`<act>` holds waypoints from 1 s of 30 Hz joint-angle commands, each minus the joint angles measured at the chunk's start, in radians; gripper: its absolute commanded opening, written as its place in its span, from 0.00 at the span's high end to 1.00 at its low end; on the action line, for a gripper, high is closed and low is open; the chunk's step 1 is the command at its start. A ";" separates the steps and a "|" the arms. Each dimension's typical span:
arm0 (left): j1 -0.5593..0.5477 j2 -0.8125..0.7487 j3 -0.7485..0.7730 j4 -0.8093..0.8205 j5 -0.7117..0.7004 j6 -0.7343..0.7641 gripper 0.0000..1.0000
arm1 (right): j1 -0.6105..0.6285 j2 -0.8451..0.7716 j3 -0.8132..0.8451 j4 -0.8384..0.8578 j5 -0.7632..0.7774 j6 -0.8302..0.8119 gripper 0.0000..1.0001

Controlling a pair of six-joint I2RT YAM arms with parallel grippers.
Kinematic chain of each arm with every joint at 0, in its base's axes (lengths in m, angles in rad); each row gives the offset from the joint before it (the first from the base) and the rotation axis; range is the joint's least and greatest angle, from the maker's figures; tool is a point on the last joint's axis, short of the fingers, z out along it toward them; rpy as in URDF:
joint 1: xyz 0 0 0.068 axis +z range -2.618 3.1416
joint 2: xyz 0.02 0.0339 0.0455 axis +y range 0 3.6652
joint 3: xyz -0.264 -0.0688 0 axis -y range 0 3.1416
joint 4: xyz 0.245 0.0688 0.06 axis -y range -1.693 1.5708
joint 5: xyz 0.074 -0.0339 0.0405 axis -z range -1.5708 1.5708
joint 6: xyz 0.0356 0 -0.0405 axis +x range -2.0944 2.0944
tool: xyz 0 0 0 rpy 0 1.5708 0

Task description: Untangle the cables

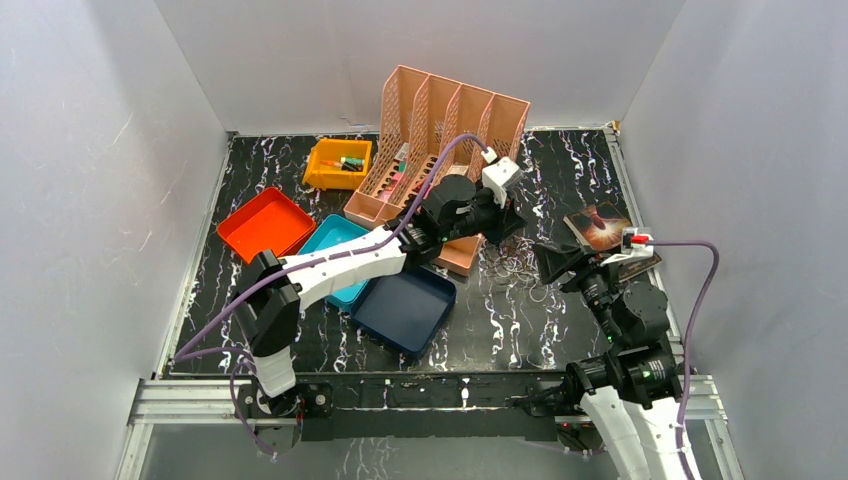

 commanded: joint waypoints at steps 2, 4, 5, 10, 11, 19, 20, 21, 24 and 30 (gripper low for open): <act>0.005 -0.063 0.065 -0.046 0.036 -0.015 1.00 | -0.003 0.009 -0.025 0.136 -0.108 -0.070 0.18; 0.005 -0.059 0.073 -0.052 0.036 -0.030 1.00 | -0.003 0.012 -0.053 0.161 -0.120 -0.076 0.18; 0.003 -0.058 0.079 -0.061 0.035 -0.035 1.00 | -0.003 0.016 -0.066 0.172 -0.120 -0.075 0.18; 0.004 -0.059 0.091 -0.087 0.080 -0.021 1.00 | -0.003 0.047 -0.110 0.216 -0.127 -0.070 0.18; 0.003 -0.061 0.090 -0.095 0.075 -0.026 1.00 | -0.003 0.052 -0.116 0.224 -0.134 -0.070 0.19; 0.003 -0.077 0.085 -0.118 0.071 -0.043 1.00 | -0.003 -0.012 -0.216 0.311 -0.159 -0.077 0.19; 0.004 -0.079 0.086 -0.118 0.073 -0.044 1.00 | -0.003 -0.023 -0.243 0.329 -0.165 -0.071 0.19; 0.004 -0.080 0.089 -0.118 0.076 -0.047 1.00 | -0.004 -0.028 -0.261 0.348 -0.172 -0.067 0.19; 0.004 -0.076 0.101 -0.125 0.087 -0.055 1.00 | -0.002 -0.025 -0.296 0.413 -0.208 -0.056 0.20; 0.004 -0.068 0.122 -0.144 0.106 -0.062 1.00 | -0.004 0.057 -0.335 0.577 -0.254 -0.055 0.24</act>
